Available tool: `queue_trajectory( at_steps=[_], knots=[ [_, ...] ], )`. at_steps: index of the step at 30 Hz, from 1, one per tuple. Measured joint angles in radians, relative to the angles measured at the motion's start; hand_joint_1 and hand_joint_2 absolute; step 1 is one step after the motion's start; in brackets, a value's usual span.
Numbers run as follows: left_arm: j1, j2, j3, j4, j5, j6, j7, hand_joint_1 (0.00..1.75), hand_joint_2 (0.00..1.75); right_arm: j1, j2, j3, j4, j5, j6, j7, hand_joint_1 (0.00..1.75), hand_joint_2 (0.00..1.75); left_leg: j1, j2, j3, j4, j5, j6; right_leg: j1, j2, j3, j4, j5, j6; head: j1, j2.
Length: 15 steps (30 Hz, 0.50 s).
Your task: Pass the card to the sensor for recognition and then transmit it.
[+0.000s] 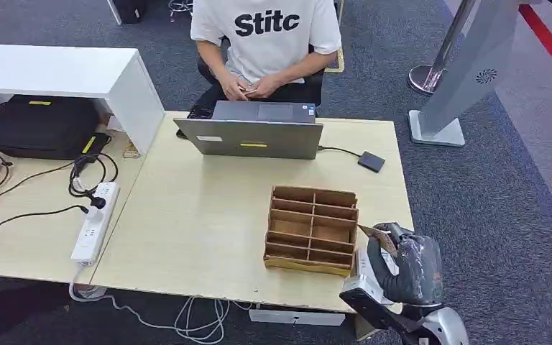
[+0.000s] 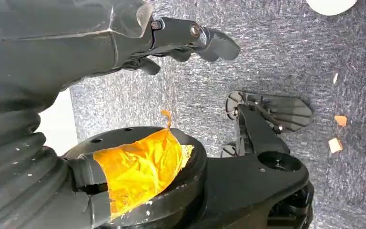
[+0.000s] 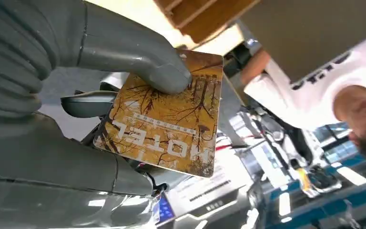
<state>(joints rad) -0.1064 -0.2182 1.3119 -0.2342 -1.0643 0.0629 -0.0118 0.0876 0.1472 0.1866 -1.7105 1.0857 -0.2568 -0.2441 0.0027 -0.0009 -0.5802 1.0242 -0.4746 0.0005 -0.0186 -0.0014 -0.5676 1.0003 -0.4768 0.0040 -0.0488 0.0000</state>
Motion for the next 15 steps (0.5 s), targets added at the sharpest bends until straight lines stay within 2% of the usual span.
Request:
queue_trajectory(
  at_steps=[10,15],
  knots=[
    [0.0,0.0,0.005,0.0,0.01,0.003,-0.002,0.0,1.75,0.058,0.002,-0.079,0.03,-0.013,0.025,-0.002,1.75,1.75,0.0,0.0,0.0,0.0,0.0,0.0,0.0,0.0,0.0,0.0,0.0,0.0,0.0,0.0],
    [0.0,0.0,0.005,0.0,0.008,0.005,-0.002,0.0,1.75,0.059,0.006,-0.123,0.082,0.073,0.023,0.034,1.75,1.75,0.0,0.0,0.0,0.0,0.0,0.0,0.0,0.0,0.0,0.0,0.0,0.0,0.0,0.0]
  ],
)
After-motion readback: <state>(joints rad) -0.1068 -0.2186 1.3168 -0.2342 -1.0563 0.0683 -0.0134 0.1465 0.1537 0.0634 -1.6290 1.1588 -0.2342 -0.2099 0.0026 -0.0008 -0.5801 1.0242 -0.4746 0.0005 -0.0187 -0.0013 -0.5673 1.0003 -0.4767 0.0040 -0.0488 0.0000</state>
